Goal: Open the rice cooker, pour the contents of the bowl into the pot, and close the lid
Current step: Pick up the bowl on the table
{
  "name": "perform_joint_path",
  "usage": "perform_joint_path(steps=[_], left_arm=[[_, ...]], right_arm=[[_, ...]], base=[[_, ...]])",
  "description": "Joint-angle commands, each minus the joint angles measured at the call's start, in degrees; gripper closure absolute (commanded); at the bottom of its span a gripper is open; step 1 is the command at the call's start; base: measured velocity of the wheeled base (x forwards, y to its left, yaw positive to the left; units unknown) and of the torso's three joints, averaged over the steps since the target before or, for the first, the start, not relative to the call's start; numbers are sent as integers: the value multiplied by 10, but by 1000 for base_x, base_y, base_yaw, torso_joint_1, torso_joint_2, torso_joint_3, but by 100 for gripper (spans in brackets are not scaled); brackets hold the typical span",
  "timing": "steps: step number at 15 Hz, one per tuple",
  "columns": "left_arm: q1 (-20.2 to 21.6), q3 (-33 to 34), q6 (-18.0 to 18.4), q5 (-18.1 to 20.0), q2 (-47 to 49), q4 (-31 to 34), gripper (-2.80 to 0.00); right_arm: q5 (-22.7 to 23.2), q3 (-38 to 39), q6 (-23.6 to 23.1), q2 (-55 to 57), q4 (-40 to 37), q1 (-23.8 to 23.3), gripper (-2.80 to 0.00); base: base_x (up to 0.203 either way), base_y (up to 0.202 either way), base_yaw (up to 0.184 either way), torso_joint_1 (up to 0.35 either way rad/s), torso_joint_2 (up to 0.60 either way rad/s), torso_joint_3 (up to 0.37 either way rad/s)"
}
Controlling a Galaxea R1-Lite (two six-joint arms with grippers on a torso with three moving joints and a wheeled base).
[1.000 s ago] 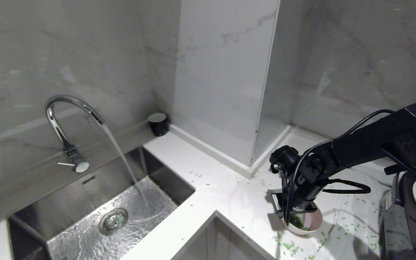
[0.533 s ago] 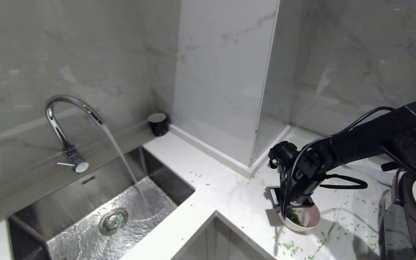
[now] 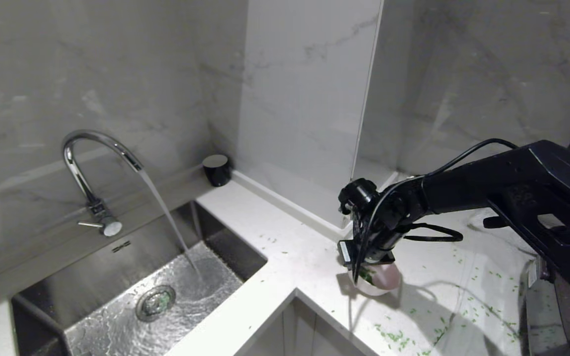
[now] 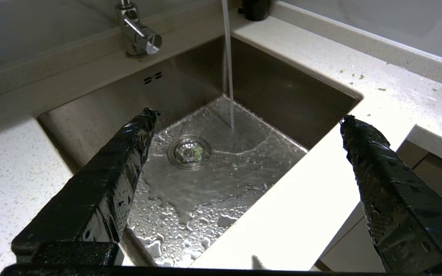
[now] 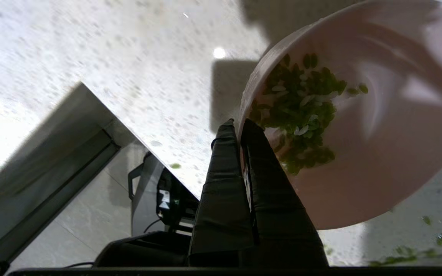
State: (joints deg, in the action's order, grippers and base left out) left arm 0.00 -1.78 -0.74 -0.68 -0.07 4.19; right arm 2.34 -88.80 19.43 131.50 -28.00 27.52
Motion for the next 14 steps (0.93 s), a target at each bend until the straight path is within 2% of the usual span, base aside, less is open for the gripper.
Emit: perform_joint_path(steps=[1, 7, 14], left_arm=[[0, 0, 0, 0, -1, 0, -280], [-1, 0, 0, 0, -1, 0, -280], [0, -1, 0, 0, -1, 0, -280]], right_arm=[[0, -63, 8, 32, -25, 19, 0], [0, -226, 30, 112, -106, 52, 0], [-2, -236, 31, 122, -111, 70, 0]], base=[[0, 0, 0, 0, 0, 0], [0, 0, 0, 0, 0, 0], [0, 0, 0, 0, 0, 0]])
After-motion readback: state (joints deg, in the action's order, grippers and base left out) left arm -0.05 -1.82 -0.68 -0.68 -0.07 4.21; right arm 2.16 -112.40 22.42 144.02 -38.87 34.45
